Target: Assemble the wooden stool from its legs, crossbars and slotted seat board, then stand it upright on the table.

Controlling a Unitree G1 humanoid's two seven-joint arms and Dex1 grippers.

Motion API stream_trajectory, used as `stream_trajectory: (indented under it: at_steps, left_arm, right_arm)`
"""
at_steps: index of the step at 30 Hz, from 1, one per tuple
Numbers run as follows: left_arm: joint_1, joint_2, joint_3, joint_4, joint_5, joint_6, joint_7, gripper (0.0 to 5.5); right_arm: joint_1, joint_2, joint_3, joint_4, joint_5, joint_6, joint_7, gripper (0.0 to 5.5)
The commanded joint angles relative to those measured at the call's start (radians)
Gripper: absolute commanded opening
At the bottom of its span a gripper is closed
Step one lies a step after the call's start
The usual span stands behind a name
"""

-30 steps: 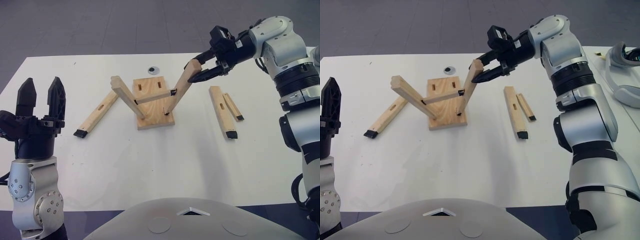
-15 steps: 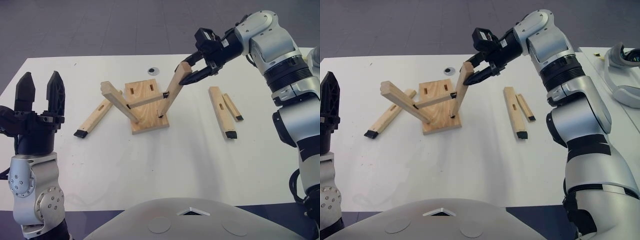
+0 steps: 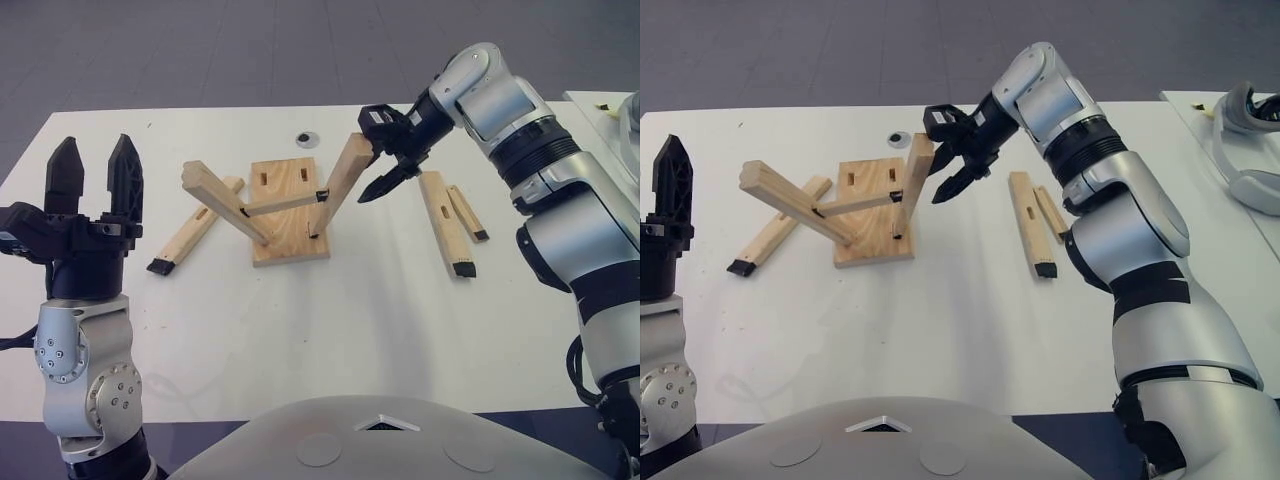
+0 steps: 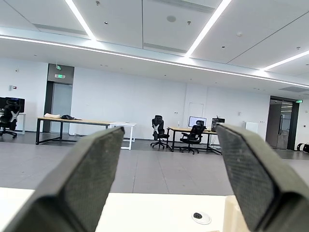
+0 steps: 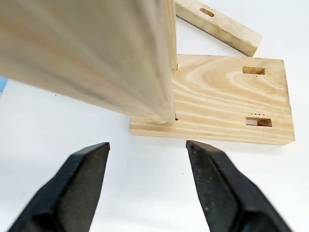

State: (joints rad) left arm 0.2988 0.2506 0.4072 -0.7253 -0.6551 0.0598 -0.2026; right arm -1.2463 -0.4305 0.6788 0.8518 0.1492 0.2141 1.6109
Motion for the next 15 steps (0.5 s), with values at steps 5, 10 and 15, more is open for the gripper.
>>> stream_trajectory:
  at_steps: [5, 10, 15]
  left_arm:
    - [-0.072, 0.035, 0.025, 0.031, -0.027, 0.107, 0.104, 3.49]
    - [-0.084, 0.071, 0.064, 0.025, -0.050, 0.176, 0.137, 3.49]
    - [-0.118, 0.073, 0.016, 0.010, 0.018, 0.260, 0.224, 3.49]
  right_arm:
    - [0.035, -0.036, -0.092, 0.066, -0.113, -0.027, -0.014, 3.60]
    - [-0.166, -0.042, -0.213, 0.167, -0.041, -0.052, -0.189, 3.60]
    - [-0.147, 0.046, -0.491, -0.277, 0.040, -0.146, -0.644, 3.60]
